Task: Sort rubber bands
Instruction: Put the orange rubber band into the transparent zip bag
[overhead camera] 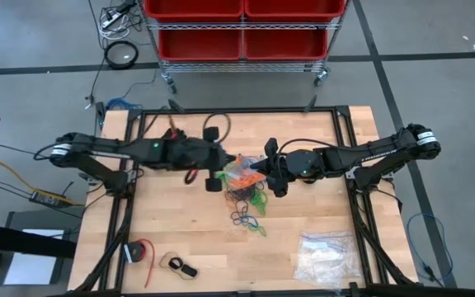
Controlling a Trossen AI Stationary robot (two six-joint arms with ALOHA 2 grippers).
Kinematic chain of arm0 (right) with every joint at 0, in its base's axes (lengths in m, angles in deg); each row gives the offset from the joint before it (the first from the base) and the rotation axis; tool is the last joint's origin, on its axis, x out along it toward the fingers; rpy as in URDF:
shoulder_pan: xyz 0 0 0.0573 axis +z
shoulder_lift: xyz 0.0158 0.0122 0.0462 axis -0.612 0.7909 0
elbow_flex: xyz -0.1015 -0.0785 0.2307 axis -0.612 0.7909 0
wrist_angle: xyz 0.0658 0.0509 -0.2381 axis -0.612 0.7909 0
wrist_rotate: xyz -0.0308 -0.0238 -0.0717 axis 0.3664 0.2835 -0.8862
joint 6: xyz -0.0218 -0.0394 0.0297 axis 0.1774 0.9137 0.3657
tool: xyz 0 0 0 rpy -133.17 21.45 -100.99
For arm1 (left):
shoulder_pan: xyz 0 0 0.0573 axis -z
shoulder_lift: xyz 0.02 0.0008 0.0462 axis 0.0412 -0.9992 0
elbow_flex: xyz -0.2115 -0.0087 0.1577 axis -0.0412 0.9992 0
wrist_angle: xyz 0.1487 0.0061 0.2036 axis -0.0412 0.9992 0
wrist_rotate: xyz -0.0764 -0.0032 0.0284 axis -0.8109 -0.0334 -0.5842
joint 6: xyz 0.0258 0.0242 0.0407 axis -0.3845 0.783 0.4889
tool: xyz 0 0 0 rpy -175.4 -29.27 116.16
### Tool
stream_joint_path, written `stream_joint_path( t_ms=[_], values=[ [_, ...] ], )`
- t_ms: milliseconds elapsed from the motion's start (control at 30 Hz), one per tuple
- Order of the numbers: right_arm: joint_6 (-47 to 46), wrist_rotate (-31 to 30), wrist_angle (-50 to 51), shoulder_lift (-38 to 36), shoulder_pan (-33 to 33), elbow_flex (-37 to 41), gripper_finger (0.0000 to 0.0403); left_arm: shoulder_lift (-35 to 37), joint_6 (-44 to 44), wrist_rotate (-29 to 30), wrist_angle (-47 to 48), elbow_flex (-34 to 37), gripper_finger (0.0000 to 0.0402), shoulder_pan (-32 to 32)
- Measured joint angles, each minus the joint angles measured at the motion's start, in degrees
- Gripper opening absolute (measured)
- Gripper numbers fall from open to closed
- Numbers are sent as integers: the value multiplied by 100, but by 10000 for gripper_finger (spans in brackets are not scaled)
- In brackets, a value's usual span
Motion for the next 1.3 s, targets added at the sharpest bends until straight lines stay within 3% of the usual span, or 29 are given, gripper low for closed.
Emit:
stream_joint_path(
  t_ms=[233,567,900,1133,1233,1300],
  values=[
    [-37,0,13,0,0,0,0,-605,-127,-676,761,-599,26,-177],
    [-166,-4,149,0,0,0,0,-317,-249,-897,925,-897,150,-124],
    [-166,-7,140,0,0,0,0,322,-583,-202,2138,-935,176,-104],
    [-149,-9,98,0,0,0,0,600,-1026,-436,2418,-335,173,-56],
    [-149,-9,81,0,0,0,0,577,-1172,-733,2229,266,173,-21],
    [-168,-9,72,0,0,0,0,569,-1230,-942,1627,829,173,-12]
  ],
)
